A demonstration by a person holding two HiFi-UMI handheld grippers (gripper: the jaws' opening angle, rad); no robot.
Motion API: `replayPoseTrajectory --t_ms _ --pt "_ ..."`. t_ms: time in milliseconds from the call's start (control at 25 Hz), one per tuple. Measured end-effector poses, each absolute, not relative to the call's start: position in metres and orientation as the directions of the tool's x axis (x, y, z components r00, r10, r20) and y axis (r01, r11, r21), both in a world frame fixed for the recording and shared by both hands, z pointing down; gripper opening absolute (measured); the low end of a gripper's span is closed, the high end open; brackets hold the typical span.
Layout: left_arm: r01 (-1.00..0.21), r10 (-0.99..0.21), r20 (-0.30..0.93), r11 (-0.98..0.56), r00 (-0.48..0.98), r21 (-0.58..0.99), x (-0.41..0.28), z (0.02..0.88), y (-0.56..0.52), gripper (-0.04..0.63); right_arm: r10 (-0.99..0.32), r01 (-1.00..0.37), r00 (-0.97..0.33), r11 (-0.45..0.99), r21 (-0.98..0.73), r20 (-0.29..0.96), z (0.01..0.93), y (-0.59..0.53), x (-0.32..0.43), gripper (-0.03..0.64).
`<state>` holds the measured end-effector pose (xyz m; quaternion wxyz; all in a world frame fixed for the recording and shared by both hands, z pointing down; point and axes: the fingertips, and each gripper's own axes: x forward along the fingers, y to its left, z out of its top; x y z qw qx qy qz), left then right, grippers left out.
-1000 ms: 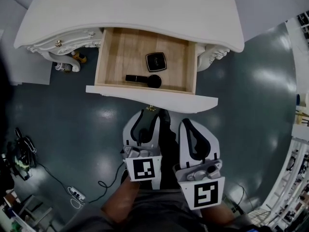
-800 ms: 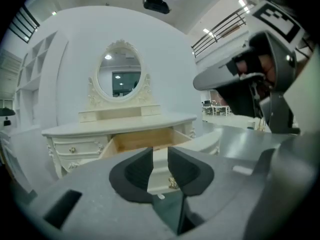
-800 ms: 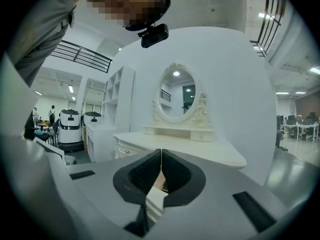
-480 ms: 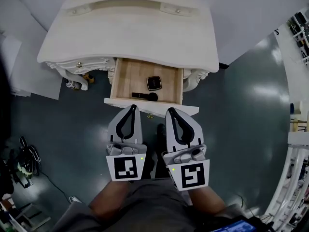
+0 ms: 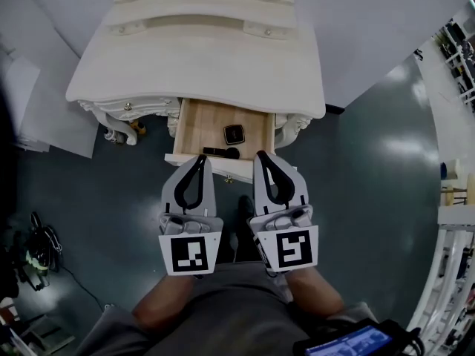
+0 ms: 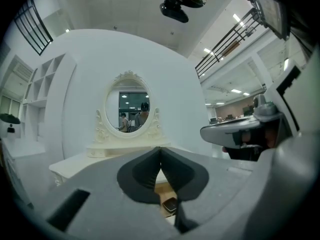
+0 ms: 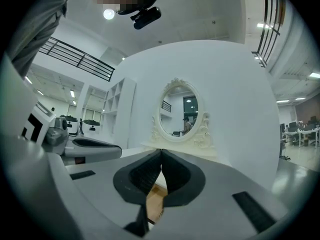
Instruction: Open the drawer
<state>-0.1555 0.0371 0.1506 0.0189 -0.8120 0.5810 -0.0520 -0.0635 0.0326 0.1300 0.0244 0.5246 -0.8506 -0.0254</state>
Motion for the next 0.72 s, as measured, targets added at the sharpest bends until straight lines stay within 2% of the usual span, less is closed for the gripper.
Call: replayPoseTrajectory --t_ms 720 --pt "-0.942 -0.944 0.060 -0.328 0.324 -0.075 -0.1571 0.1434 0.0417 0.014 -0.885 -0.884 -0.465 0.463 0.069 -0.021 0.1182 0.0386 -0.0712 0.012"
